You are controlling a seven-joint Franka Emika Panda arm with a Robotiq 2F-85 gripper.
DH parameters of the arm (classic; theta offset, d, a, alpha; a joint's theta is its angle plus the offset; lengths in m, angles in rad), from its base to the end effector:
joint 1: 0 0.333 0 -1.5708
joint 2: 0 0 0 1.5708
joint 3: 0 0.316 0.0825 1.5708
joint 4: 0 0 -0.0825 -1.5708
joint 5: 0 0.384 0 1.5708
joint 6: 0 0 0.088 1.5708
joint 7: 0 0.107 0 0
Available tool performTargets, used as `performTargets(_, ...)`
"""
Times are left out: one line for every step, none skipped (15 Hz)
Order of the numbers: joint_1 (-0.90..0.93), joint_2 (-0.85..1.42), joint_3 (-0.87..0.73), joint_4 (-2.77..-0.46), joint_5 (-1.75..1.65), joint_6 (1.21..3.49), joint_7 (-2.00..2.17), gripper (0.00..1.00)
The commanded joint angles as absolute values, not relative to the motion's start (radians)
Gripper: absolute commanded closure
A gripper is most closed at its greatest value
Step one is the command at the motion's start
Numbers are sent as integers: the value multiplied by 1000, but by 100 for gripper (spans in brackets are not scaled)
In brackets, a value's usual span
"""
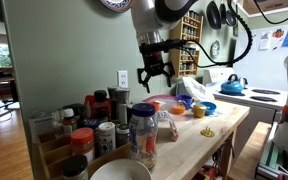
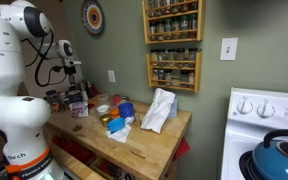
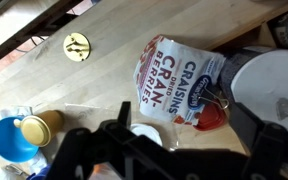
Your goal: Put the black clip on the cereal bag
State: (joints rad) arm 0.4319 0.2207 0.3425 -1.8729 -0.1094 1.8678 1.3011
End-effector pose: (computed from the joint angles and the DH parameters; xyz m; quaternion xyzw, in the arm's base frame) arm 0.4298 0.3970 0.3860 0.9654 -0.2380 -0.0421 0.0976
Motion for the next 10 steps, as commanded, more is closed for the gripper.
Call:
performTargets(418,128,336,-1952,-69,1954,1235,0)
performTargets(414,103,337,-1971,-65,1978,1215,0)
performTargets(409,80,338,-1987,-59,1998,1192,0)
performTargets(403,55,340,-2006,-55,2016,1157,0)
performTargets(397,22,342,-2035,-48,2040,1100,0)
performTargets(392,-4,342,-2056,-46,2055,1045,0)
performTargets(388,-35,343,-2082,-44,2072,991,0)
performTargets(382,-59,342,-2103,-27,2092,945,0)
performTargets(390,26,348,-2007,-66,2035,1032,0)
performTargets(383,1,350,-2029,-56,2049,998,0)
